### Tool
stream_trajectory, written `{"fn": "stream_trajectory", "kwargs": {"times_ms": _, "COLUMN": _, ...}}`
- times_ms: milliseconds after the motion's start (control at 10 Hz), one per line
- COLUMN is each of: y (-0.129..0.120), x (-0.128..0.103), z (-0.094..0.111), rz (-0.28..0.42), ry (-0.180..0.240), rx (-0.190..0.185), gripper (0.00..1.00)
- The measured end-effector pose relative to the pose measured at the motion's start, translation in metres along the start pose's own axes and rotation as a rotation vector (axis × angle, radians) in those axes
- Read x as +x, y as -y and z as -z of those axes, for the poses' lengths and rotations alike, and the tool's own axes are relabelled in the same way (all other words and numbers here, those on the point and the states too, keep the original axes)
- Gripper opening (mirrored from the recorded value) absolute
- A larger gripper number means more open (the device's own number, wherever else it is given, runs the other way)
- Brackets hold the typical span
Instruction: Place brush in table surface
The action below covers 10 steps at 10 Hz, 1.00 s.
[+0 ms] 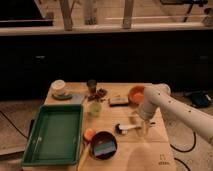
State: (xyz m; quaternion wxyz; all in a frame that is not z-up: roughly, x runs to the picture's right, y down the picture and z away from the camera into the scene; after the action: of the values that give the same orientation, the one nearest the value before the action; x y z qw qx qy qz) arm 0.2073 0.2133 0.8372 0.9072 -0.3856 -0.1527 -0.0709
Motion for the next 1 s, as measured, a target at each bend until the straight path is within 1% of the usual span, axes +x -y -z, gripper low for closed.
{"fn": "stream_trajectory", "kwargs": {"times_ms": 200, "y": 0.0013, "x": 0.0000, "z": 0.0005, "rz": 0.000, "ry": 0.008, "rx": -0.002, "gripper": 0.80}}
{"fn": "stream_trajectory", "kwargs": {"times_ms": 1000, "y": 0.0009, "x": 0.0003, "z": -0.0004, "rz": -0.001, "ry": 0.010, "rx": -0.004, "gripper": 0.80}}
